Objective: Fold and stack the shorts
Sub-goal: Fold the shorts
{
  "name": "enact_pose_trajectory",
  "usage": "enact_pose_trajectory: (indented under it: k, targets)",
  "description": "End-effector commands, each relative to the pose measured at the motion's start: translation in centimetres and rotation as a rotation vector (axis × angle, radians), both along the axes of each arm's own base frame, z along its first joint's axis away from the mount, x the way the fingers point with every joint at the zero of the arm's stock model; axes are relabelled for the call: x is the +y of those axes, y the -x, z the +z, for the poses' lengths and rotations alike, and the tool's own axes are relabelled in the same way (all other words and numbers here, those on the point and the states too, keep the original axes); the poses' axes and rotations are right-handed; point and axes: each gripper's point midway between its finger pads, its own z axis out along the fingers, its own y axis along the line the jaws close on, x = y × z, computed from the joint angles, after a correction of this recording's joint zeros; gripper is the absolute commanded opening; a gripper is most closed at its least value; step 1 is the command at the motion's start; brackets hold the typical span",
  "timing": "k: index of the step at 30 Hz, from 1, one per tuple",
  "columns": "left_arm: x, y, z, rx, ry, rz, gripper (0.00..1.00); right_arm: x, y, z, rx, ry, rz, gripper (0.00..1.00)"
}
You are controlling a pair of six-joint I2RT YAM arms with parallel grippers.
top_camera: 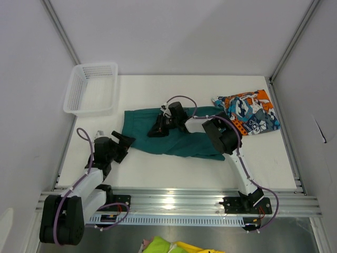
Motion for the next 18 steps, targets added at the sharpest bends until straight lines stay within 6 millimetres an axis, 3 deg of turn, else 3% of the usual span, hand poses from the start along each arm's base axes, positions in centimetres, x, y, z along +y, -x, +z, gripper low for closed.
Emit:
enact_pose_trajectory:
  k: [1,5,7,18]
  targets:
    - [1.4,-1.0,-0.1,-0.002,0.002,0.11,0.98,0.3,-1.4,0.3,-0.014,0.003,-0.035,0.22]
    - [2.1,-1.9,-0.4,-0.021,-0.003,0.156,0.99,-0.4,-0.5,-1.7,0.016,0.062,-0.023,0.24]
    - [2.1,-2.9,0.5,-0.052,-0.004,0.16,0.99,-0.4,0.2,-2.3,0.021,0.071,-0.003,0.24]
    - [2.3,-6.6,0.0,0.006,0.02,0.21,0.97,-0.7,0.8,-1.9,0.024,0.09,0.0,0.25]
